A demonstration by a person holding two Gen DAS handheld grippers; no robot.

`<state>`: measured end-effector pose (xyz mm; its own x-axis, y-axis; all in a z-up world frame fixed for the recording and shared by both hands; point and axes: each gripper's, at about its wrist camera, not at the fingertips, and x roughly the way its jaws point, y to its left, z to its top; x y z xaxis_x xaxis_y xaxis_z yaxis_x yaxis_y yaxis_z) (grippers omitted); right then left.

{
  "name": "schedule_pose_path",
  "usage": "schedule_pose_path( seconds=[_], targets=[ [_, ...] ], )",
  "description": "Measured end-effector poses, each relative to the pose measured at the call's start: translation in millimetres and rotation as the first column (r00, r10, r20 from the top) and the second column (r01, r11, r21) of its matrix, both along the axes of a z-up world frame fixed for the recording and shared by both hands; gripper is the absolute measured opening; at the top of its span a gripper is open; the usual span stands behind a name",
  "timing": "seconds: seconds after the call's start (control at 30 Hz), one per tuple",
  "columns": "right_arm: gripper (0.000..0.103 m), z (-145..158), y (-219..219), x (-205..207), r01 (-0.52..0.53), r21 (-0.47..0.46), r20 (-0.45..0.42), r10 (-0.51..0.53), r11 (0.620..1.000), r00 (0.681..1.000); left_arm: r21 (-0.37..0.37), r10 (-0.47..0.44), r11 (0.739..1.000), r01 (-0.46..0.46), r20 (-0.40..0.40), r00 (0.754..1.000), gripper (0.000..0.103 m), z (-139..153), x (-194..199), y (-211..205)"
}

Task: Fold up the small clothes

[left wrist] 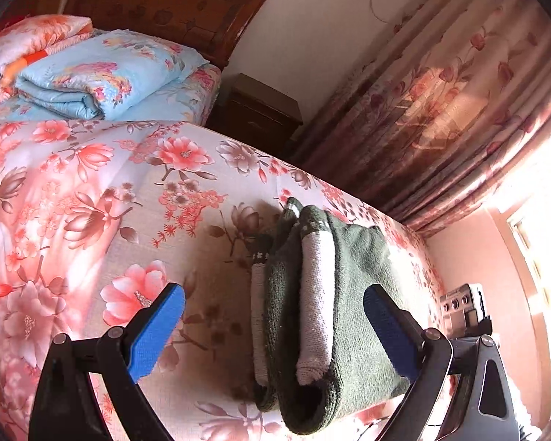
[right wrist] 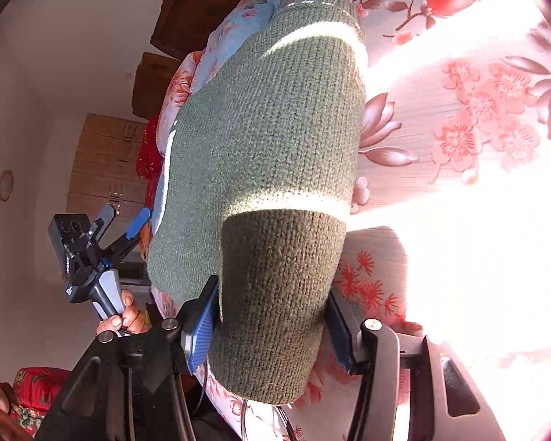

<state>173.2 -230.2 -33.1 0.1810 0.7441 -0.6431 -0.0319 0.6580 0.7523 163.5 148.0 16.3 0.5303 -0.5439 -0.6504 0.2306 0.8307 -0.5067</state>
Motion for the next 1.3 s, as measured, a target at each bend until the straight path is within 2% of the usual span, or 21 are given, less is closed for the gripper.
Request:
schedule_pose_path(
  seconds=[0.07, 0.13, 0.2, 0.3, 0.37, 0.43, 0.5, 0.6, 0.67, 0.73, 0.8, 0.83, 0.87, 0.97, 1.03, 1.1, 1.13, 1.2, 1.27, 1.3],
  targets=[
    [0.054, 4.2, -1.9, 1.7, -0.034, -0.009, -0.024, 0.034, 0.999, 0.999, 0.001, -0.018, 1.000, 0.018, 0.027, 0.999, 0.103, 12.1, -12.2, -7.9],
    [0.054, 3.1, -7.1, 4.9, -0.014, 0.011, -0.039, 0.015, 1.000, 0.999, 0.008, -0.025, 1.000, 0.024, 0.046, 0.999, 0.103, 23.4, -22.3, -20.4],
    [0.057, 3.8, -4.2, 7.8, -0.024, -0.010, -0.024, 0.024, 1.000, 0.999, 0.048, -0.032, 0.998, 0.029, 0.060, 0.998, 0.103, 34.8, -32.7, -41.1],
    [0.058, 11.3, -11.5, -0.7, 0.034, -0.029, -0.004, -0.034, 0.999, 0.999, 0.120, -0.064, 0.991, 0.058, 0.045, 0.997, 0.103, 46.0, -51.6, -80.6],
    [0.058, 23.0, -25.4, -18.5, 0.101, 0.006, 0.015, -0.101, 0.995, 0.995, 0.132, -0.085, 0.988, 0.075, 0.069, 0.994, 0.103, 50.8, -68.9, -104.6],
    [0.059, 39.0, -40.4, -47.1, 0.140, 0.046, 0.073, -0.143, 0.989, 0.987, 0.232, -0.037, 0.973, 0.013, 0.097, 0.995, 0.103, 54.5, -85.1, -129.4],
    [0.062, 51.5, -56.9, -80.8, 0.179, 0.060, 0.106, -0.184, 0.982, 0.977, 0.314, -0.042, 0.949, 0.005, 0.112, 0.993, 0.103, 55.1, -95.0, -153.5],
    [0.068, 65.1, -87.1, -132.3, 0.266, 0.021, 0.160, -0.266, 0.964, 0.951, 0.281, -0.061, 0.959, 0.029, 0.105, 0.993, 0.103, 49.3, -97.4, -169.5],
    [0.074, 73.8, -105.5, -162.2, 0.357, -0.071, 0.201, -0.337, 0.931, 0.920, 0.257, -0.018, 0.966, -0.004, 0.085, 0.996, 0.103, 43.1, -91.5, -171.0],
    [0.080, 86.4, -123.5, -186.4, 0.432, -0.198, 0.293, -0.367, 0.880, 0.883, 0.284, 0.056, 0.956, -0.073, 0.068, 0.996, 0.103, 35.1, -83.7, -169.4],
    [0.082, 96.7, -134.2, -200.3, 0.475, -0.239, 0.377, -0.370, 0.847, 0.849, 0.322, 0.076, 0.942, -0.090, 0.058, 0.995, 0.103, 29.3, -76.7, -165.4],
    [0.082, 101.2, -130.5, -201.2, 0.480, -0.237, 0.411, -0.360, 0.845, 0.838, 0.346, 0.096, 0.932, -0.112, 0.062, 0.993, 0.103, 29.2, -75.5, -159.2],
    [0.082, 104.8, -123.5, -198.6, 0.463, -0.211, 0.441, -0.339, 0.861, 0.831, 0.353, 0.125, 0.925, -0.144, 0.076, 0.989, 0.103, 30.9, -74.6, -150.2],
    [0.082, 104.4, -77.0, -168.4, 0.359, -0.100, 0.453, -0.279, 0.928, 0.847, 0.337, 0.182, 0.917, -0.213, 0.120, 0.976, 0.103, 37.4, -71.2, -119.4],
    [0.082, 97.8, -40.0, -150.5, 0.315, -0.059, 0.438, -0.259, 0.947, 0.861, 0.361, 0.187, 0.905, -0.224, 0.134, 0.973, 0.103, 34.0, -65.6, -108.5],
    [0.082, 87.8, -13.5, -123.7, 0.262, -0.006, 0.429, -0.235, 0.965, 0.872, 0.420, 0.169, 0.885, -0.203, 0.118, 0.979, 0.103, 20.3, -60.3, -105.1],
    [0.081, 82.0, -0.3, -114.9, 0.216, 0.071, 0.405, -0.226, 0.974, 0.886, 0.433, 0.166, 0.879, -0.199, 0.113, 0.980, 0.103, 10.7, -58.2, -101.7],
    [0.076, 61.9, 20.2, -95.2, 0.126, 0.255, 0.311, -0.205, 0.959, 0.928, 0.444, 0.160, 0.880, -0.171, 0.062, 0.985, 0.103, -12.2, -53.4, -91.8],
    [0.076, 43.8, 32.8, -81.6, 0.113, 0.295, 0.214, -0.181, 0.949, 0.960, 0.451, 0.159, 0.881, -0.141, 0.000, 0.987, 0.103, -40.2, -46.1, -83.6],
    [0.074, 32.1, 35.0, -74.8, 0.113, 0.289, 0.168, -0.167, 0.950, 0.972, 0.418, 0.155, 0.900, -0.126, -0.035, 0.987, 0.103, -52.7, -43.2, -77.7]
  ],
)
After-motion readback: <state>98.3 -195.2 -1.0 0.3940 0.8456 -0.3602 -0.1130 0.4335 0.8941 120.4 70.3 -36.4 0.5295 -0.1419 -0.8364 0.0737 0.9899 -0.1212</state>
